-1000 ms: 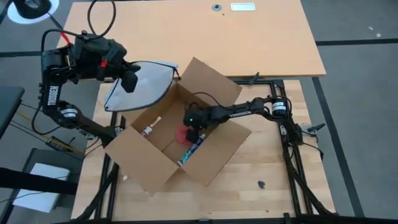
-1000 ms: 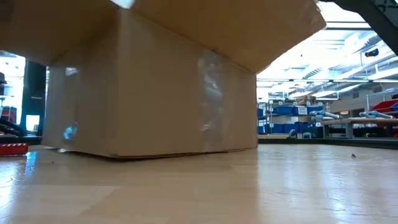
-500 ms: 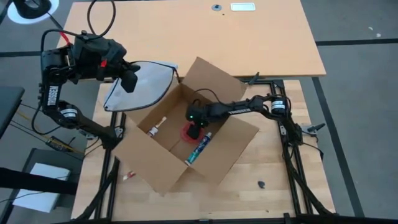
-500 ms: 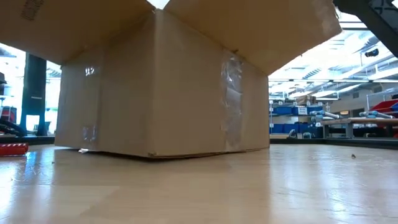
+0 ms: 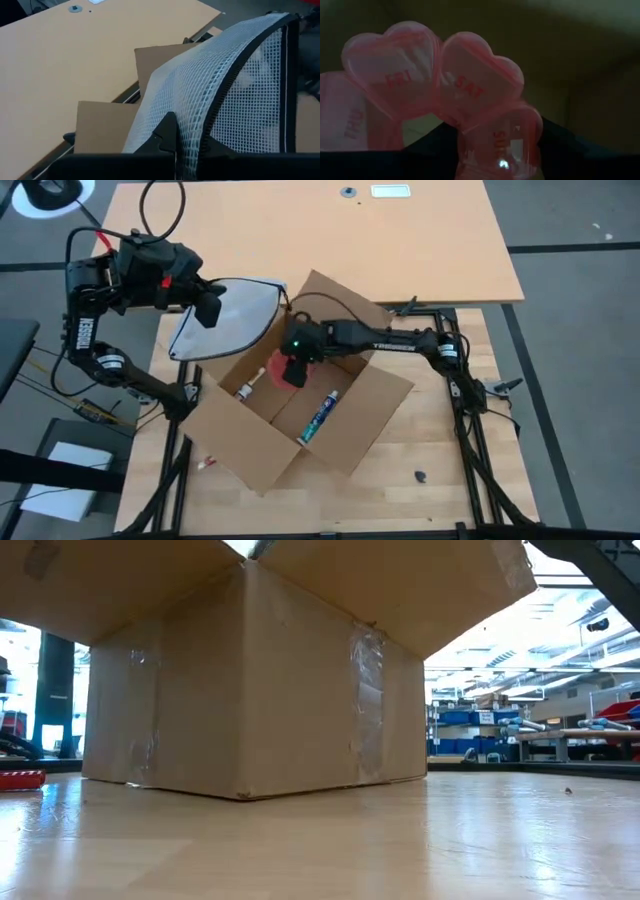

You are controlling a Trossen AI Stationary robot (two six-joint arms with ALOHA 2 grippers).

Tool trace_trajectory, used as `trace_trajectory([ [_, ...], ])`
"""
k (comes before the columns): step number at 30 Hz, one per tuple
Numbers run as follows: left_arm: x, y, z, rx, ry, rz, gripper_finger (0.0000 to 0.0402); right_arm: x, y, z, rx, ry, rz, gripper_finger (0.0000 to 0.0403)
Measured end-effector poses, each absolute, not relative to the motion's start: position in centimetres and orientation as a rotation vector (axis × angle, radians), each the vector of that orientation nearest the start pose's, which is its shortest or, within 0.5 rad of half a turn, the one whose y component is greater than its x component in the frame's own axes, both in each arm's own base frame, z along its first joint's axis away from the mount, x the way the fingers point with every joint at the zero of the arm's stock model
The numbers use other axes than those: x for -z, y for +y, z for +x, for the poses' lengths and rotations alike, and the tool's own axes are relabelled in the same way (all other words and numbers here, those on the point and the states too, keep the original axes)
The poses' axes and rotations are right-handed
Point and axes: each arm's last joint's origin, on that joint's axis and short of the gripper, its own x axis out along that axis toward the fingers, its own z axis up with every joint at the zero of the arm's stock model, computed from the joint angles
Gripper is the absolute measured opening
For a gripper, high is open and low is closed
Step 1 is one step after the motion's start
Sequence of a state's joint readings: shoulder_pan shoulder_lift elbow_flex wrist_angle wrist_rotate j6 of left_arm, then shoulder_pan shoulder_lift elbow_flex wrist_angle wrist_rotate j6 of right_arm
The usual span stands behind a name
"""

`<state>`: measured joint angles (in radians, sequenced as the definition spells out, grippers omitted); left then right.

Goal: Unpack boxes
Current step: Put the pink medicine organizer into the zip bag

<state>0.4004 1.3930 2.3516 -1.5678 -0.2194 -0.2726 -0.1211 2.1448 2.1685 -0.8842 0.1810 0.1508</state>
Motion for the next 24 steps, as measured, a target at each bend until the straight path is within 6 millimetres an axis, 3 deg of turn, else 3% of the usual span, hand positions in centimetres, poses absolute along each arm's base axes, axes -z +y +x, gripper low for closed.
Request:
trace_trajectory([
  [6, -55.1, 5.8, 12.4, -0.633, 0.447, -0.347, 0.0006, -38.4, -4.0, 44.1, 0.309, 0.753, -0.069, 0.0205],
  [15, -56.6, 4.9, 11.6, -0.475, 0.268, -0.477, 0.0006, -44.7, 0.1, 38.8, 0.247, 0.607, -0.148, 0.0205],
  [24, -53.4, 6.2, 15.4, -0.541, 0.398, -0.563, 0.0006, -51.0, 3.7, 31.5, 0.241, 0.416, -0.244, 0.0204],
])
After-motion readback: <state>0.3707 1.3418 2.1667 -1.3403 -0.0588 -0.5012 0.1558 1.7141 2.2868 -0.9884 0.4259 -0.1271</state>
